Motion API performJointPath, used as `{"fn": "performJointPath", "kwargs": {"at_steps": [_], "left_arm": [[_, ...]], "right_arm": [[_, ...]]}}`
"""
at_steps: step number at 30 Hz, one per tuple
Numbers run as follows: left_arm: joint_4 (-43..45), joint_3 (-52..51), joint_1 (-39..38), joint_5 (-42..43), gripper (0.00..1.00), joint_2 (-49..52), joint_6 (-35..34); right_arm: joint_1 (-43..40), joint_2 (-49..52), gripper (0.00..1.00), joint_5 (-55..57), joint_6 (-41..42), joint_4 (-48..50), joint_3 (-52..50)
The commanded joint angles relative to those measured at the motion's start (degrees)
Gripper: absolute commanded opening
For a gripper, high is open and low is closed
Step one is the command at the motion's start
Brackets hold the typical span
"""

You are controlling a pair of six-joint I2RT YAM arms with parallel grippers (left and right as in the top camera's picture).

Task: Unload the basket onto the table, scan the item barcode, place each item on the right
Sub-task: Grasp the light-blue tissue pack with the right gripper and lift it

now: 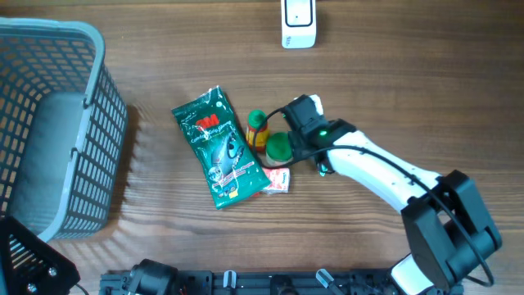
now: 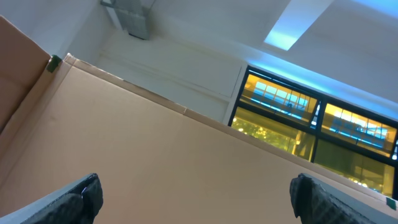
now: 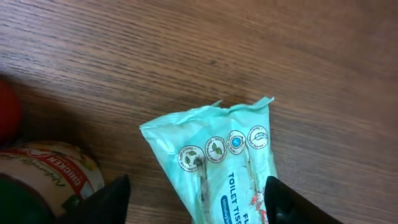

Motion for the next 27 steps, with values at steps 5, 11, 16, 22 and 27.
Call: {"fn": "performJointPath", "kwargs": {"at_steps": [5,11,16,22,27], "left_arm": [[0.2,-0.4,0.5,-0.8,1.00,-0.6,-0.1],[0.2,-0.4,0.5,-0.8,1.00,-0.6,-0.1],[0.1,-0.4,0.6,-0.8,1.00,-0.6,-0.1],[0.1,-0.4,0.6,-0.8,1.00,-0.6,-0.1],[0.1,-0.4,0.6,-0.8,1.00,-0.6,-0.1]], "right_arm": [[1.1,3.9,0.63,2.7,2.5,-5.3,-0.2],[1.1,-1.2,0.75,-1.2,2.5,-15.3,9.8],[0.4,-3.7,0.75,-1.7,2.4,-16.6,11.3],[-6.5,-3.7,0.71,-5.2,3.7,-15.8,11.3],[-7.3,-0.9,0.66,-10.8,3.6,-14.9,10.4]]}}
